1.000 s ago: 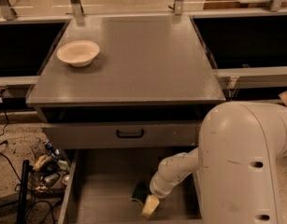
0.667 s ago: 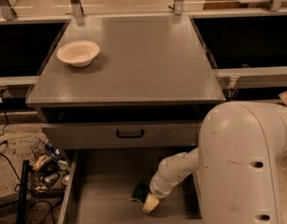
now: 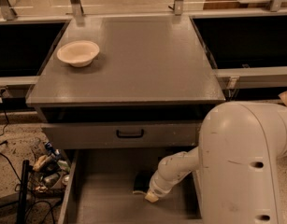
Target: Pick sponge from middle drawer and place on counter
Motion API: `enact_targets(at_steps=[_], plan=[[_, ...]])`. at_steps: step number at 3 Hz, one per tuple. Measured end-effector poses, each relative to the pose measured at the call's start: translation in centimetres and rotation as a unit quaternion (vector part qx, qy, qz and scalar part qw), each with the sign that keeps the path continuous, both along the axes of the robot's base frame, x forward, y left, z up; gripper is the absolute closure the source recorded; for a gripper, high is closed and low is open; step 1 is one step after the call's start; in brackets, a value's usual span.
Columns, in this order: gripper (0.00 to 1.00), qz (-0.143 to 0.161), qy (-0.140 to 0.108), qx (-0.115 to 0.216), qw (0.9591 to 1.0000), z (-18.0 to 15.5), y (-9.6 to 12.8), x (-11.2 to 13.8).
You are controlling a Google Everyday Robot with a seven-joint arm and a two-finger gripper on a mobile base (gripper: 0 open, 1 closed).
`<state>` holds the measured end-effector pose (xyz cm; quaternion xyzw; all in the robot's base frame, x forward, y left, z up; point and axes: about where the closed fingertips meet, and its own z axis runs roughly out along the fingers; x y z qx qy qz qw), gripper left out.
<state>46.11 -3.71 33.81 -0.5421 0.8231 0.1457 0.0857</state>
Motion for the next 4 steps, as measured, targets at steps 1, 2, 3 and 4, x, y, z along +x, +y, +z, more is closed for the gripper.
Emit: enact_targets(at_steps=[1,2,3,4], plan=[[1.00,0.000,0.000,0.000,1.0000,0.0,0.0,0.0],[1.00,0.000,0.000,0.000,1.0000,0.7,0.0,0.0],[1.00,0.000,0.000,0.000,1.0000,1.0,0.0,0.0],[1.00,0.027,-0.018,0.002,0.9995,5.7,0.7,-1.8]])
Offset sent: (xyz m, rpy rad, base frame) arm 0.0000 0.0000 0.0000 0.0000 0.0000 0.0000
